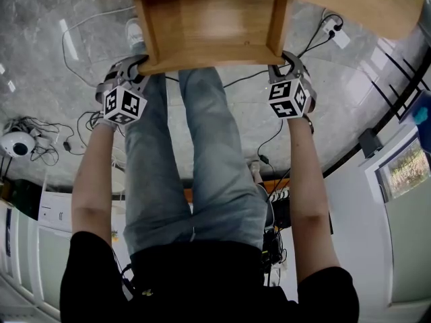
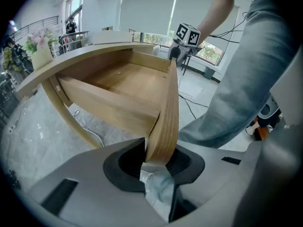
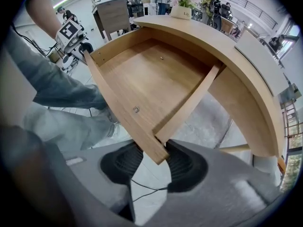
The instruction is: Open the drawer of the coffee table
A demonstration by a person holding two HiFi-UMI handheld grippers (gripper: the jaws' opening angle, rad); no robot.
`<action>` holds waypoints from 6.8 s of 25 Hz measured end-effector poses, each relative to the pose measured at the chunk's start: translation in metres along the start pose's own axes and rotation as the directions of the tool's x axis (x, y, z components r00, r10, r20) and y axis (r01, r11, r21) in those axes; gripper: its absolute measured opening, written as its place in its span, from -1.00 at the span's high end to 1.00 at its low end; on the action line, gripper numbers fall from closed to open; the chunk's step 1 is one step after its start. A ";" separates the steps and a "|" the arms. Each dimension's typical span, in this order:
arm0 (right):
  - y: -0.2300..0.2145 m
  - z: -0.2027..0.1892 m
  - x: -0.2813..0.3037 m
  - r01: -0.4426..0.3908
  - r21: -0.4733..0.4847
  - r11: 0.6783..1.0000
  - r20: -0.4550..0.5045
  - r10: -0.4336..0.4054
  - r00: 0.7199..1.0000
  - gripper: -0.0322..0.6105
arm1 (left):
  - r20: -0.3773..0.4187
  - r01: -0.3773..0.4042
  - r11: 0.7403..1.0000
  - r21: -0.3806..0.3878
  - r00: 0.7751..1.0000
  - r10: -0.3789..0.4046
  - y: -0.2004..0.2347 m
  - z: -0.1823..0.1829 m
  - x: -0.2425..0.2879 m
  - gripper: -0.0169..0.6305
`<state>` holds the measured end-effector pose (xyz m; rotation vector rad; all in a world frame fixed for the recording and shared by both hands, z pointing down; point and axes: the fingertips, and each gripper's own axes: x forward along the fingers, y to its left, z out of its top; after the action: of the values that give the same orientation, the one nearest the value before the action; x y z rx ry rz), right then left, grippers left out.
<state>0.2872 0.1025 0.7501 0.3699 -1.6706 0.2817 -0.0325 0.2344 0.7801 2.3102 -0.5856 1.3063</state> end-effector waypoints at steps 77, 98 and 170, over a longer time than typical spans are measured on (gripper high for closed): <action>0.039 0.065 -0.084 0.090 0.298 0.950 0.072 -0.116 0.991 0.75 | 0.090 -0.029 0.995 -0.094 0.995 0.038 0.068 0.028 -0.093 0.89; 0.019 0.220 -0.296 -0.027 0.519 0.854 0.460 -0.252 0.852 0.90 | 0.473 -0.035 0.968 -0.247 0.868 0.152 0.109 0.210 -0.302 0.91; 0.008 0.306 -0.750 -0.069 0.445 0.893 0.836 -0.387 0.389 0.90 | 0.711 -0.253 0.960 -0.117 0.653 0.259 0.036 0.472 -0.677 0.91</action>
<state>0.0878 0.0487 -0.0327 1.2010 -2.6672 0.3007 -0.0434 0.0491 -0.0245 2.7760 -1.1988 0.3978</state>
